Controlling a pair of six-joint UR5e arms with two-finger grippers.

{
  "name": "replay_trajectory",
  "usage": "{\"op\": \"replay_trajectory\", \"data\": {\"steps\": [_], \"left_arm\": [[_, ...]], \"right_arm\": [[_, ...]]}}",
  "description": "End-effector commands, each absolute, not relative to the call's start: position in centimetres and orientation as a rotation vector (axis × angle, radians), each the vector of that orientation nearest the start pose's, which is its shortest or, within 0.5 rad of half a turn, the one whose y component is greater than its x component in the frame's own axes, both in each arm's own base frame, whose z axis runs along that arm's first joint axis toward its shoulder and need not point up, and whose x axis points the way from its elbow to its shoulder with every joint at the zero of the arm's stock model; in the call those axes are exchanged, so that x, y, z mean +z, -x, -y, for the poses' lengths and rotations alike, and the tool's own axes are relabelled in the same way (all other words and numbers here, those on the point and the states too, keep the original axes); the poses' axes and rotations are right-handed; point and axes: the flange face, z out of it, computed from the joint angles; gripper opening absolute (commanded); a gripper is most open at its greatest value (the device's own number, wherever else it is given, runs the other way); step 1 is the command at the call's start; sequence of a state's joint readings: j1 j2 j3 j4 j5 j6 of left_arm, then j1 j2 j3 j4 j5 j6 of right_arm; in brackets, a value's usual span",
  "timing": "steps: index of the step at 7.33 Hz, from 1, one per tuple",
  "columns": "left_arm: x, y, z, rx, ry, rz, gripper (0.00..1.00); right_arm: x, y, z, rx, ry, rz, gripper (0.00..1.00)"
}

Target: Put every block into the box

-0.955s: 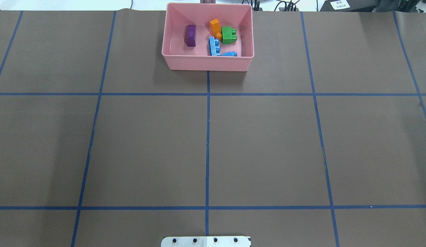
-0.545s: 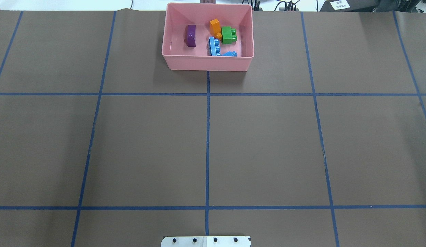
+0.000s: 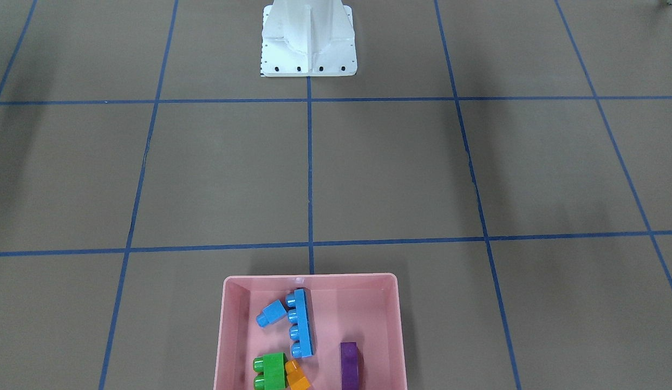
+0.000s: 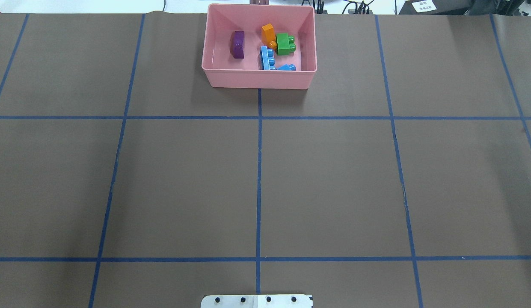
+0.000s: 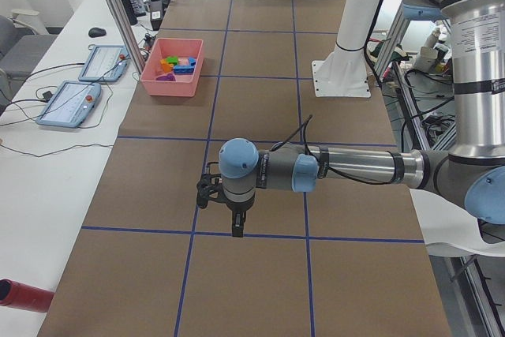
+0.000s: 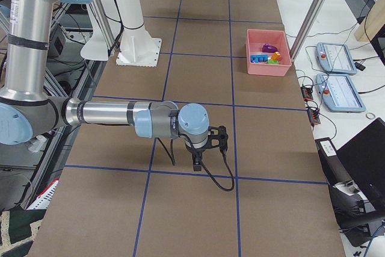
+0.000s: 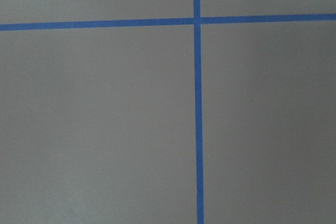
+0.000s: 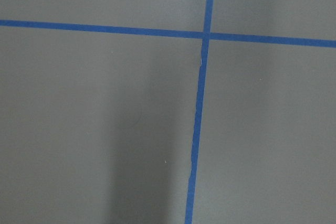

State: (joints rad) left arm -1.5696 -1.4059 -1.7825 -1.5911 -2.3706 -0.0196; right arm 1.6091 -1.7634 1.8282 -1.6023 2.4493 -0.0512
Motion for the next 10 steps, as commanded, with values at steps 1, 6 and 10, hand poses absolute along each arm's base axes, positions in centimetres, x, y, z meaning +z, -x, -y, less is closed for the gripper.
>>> {"op": "replay_trajectory", "data": {"steps": [1,6,10], "left_arm": [[62.3,6.1,43.5,0.014,-0.067,-0.798,1.00],[60.5,6.7,45.8,0.028,-0.113,-0.718,1.00],[61.0,7.0,45.5,0.029,-0.114,-0.717,1.00]], "right_arm": [[59.8,-7.6,42.3,-0.020,-0.065,0.860,1.00],[60.1,-7.5,41.9,-0.020,-0.062,0.865,1.00],[61.1,-7.5,41.8,-0.011,-0.043,0.864,1.00]]}}
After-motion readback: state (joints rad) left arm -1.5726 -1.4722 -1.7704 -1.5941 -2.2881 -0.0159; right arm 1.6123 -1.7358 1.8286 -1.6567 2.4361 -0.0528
